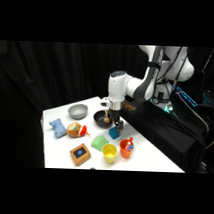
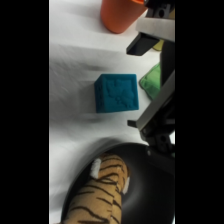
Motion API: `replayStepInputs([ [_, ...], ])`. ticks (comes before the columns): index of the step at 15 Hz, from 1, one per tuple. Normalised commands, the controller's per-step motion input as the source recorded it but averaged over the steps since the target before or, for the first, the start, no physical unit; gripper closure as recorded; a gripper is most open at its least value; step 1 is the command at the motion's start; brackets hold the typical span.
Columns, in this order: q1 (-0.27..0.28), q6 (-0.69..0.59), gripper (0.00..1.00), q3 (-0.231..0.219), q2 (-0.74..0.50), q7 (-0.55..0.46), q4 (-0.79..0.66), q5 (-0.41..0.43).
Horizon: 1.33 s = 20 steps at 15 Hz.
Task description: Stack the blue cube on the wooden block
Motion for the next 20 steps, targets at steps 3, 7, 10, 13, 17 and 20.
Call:
replayStepInputs([
  [3,0.112,0.30,0.00,-0.162,0.08,0.17,-0.03,-0.193],
  [7,0.079,0.24,0.00,-0.062,0.09,0.06,-0.03,-0.037],
  [10,0.109,0.20,0.00,-0.039,0.10,0.05,-0.02,-0.020],
  [13,0.086,0.20,0.00,-0.034,0.11,0.02,0.00,-0.002],
  [17,0.052,0.23,0.00,-0.020,0.10,-0.02,0.00,0.032],
  [20,0.070,0.27,0.00,-0.048,0.06,-0.02,-0.02,0.025],
])
